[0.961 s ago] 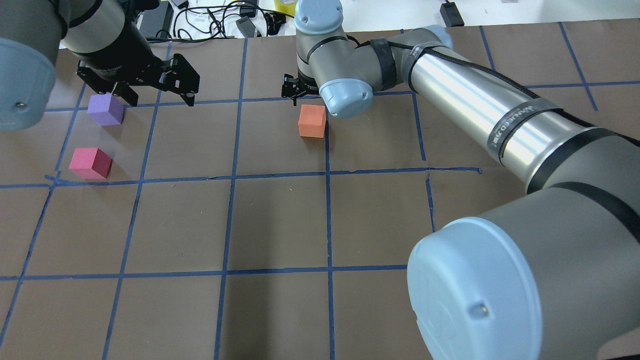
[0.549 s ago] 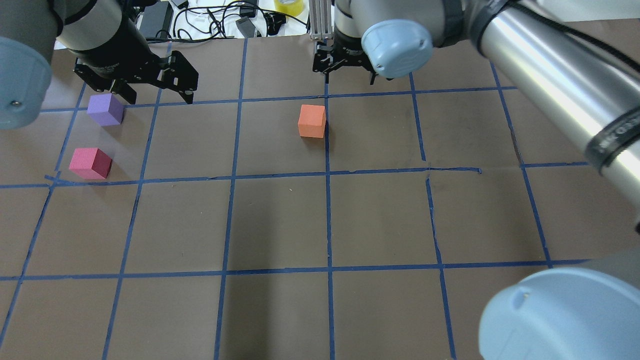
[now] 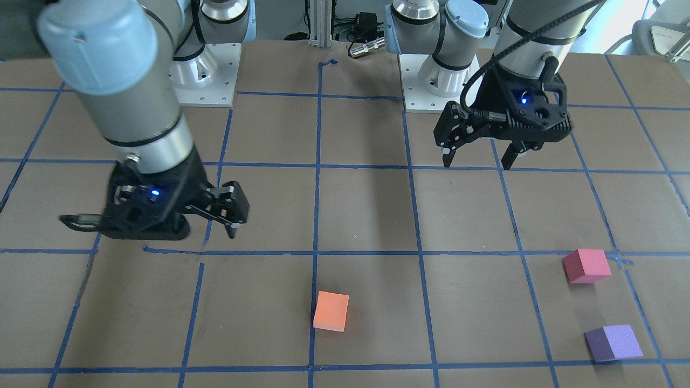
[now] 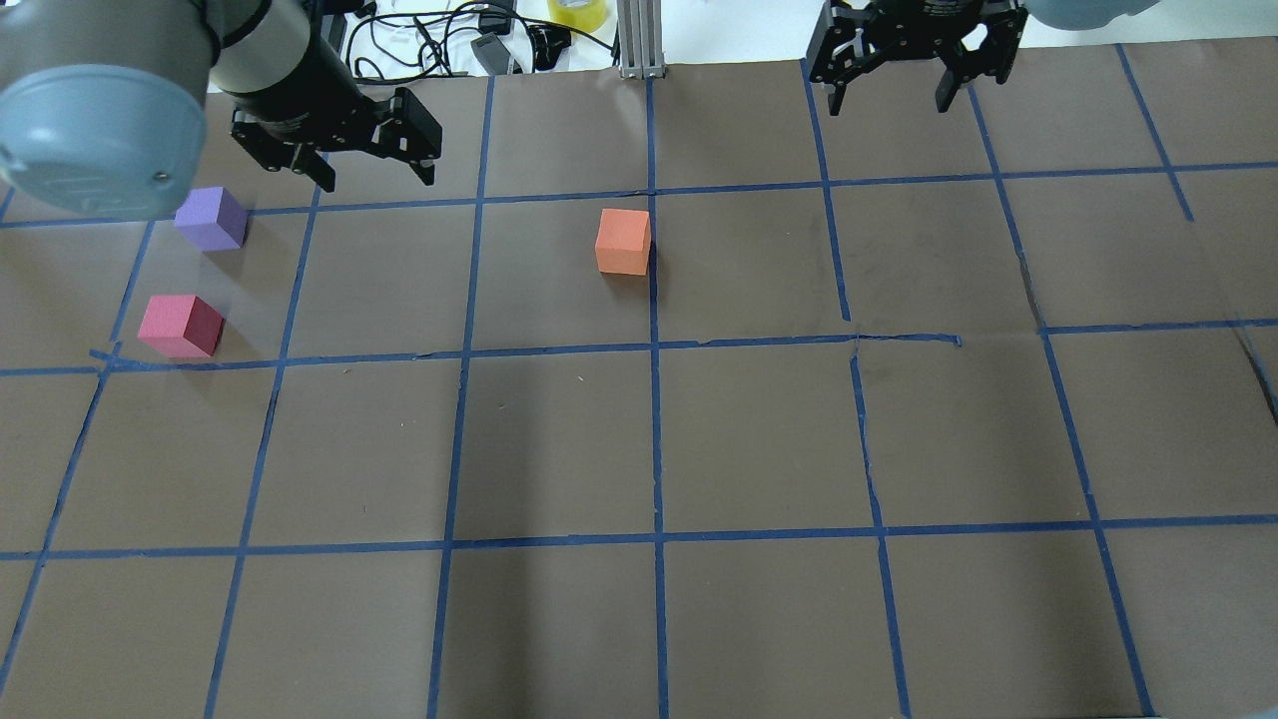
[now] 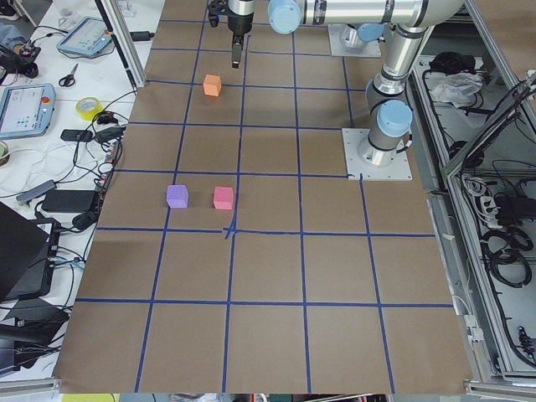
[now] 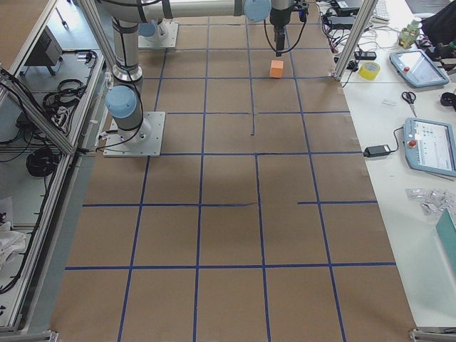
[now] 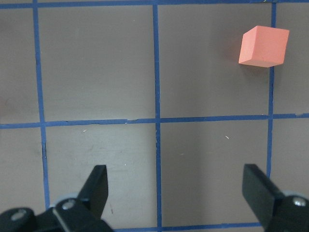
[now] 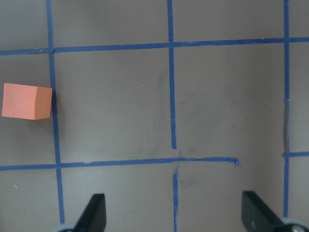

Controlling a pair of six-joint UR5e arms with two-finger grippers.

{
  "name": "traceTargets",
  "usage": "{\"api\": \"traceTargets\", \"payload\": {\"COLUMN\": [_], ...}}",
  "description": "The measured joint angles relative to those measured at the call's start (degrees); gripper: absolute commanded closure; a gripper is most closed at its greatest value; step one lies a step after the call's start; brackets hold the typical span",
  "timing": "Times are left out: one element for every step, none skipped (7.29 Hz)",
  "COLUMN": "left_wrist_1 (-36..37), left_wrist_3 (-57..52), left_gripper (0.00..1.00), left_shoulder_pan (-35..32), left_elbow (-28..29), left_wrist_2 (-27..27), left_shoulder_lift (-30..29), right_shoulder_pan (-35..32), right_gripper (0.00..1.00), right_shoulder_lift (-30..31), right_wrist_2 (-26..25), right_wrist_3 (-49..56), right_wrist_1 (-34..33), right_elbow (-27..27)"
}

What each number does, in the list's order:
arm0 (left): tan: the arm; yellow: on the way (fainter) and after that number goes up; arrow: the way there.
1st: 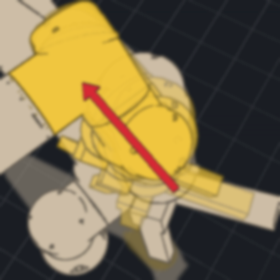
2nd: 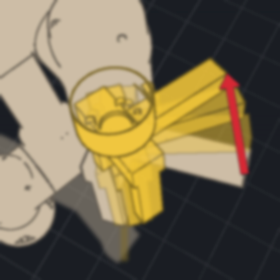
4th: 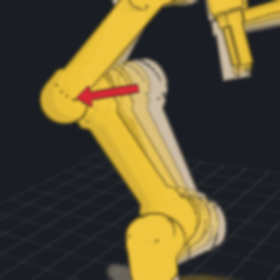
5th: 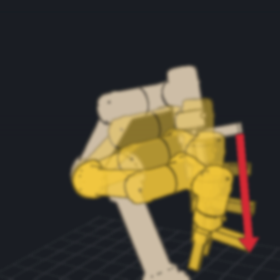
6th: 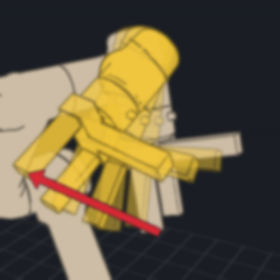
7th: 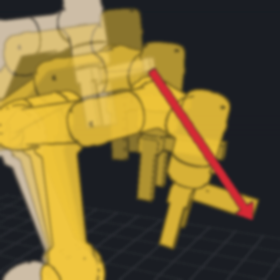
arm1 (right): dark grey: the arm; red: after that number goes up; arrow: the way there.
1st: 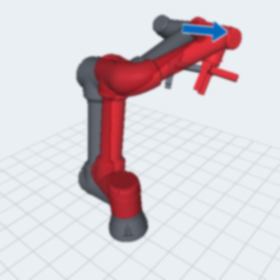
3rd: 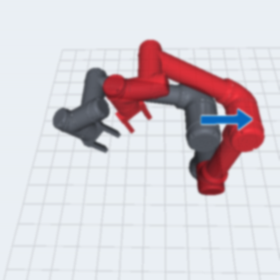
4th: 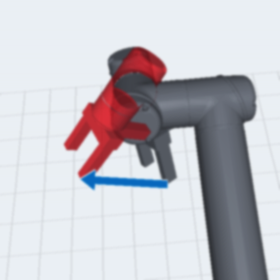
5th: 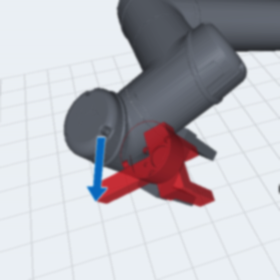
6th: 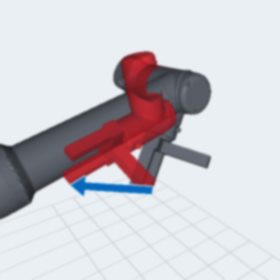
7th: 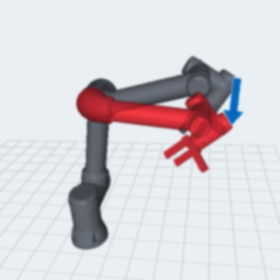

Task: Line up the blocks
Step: 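Raise the right gripper away while the left gripper reaches to the orange cube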

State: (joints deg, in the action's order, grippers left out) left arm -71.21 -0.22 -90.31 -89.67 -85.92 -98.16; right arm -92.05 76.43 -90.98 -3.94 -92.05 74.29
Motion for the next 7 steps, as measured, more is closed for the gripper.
{"api": "traceTargets", "payload": {"left_wrist_1": [5.22, 9.69, 12.42, 13.98, 15.45, 17.94, 20.26], "left_wrist_3": [0.46, 0.63, 0.67, 1.07, 1.61, 1.91, 2.31], "left_gripper": [0.00, 0.00, 0.00, 0.00, 0.00, 0.00, 0.00], "left_shoulder_pan": [-1.10, -2.28, -3.85, -5.69, -7.08, -8.24, -9.43], "left_elbow": [0.30, 1.17, 2.76, 4.68, 6.23, 7.19, 8.04], "left_wrist_2": [1.63, 3.17, 4.13, 4.62, 4.83, 4.92, 4.88], "left_shoulder_lift": [-3.93, -8.10, -12.13, -16.10, -19.99, -23.62, -26.55], "right_shoulder_pan": [0.56, 1.01, 1.21, 1.16, 1.07, 1.00, 0.98], "right_gripper": [0.00, 0.00, 0.00, 0.00, 0.00, 0.00, 0.00], "right_shoulder_lift": [1.07, 1.62, 2.05, 2.89, 4.04, 5.40, 7.15], "right_wrist_2": [-0.02, 0.31, 0.57, 0.56, 0.56, 0.40, 0.22], "right_wrist_3": [0.26, 0.11, 0.06, 0.08, 0.13, 0.12, 0.07], "right_wrist_1": [1.72, 2.16, 2.32, 2.67, 2.98, 3.07, 2.95], "right_elbow": [0.21, 0.48, 0.61, 0.73, 1.27, 2.70, 4.88]}}
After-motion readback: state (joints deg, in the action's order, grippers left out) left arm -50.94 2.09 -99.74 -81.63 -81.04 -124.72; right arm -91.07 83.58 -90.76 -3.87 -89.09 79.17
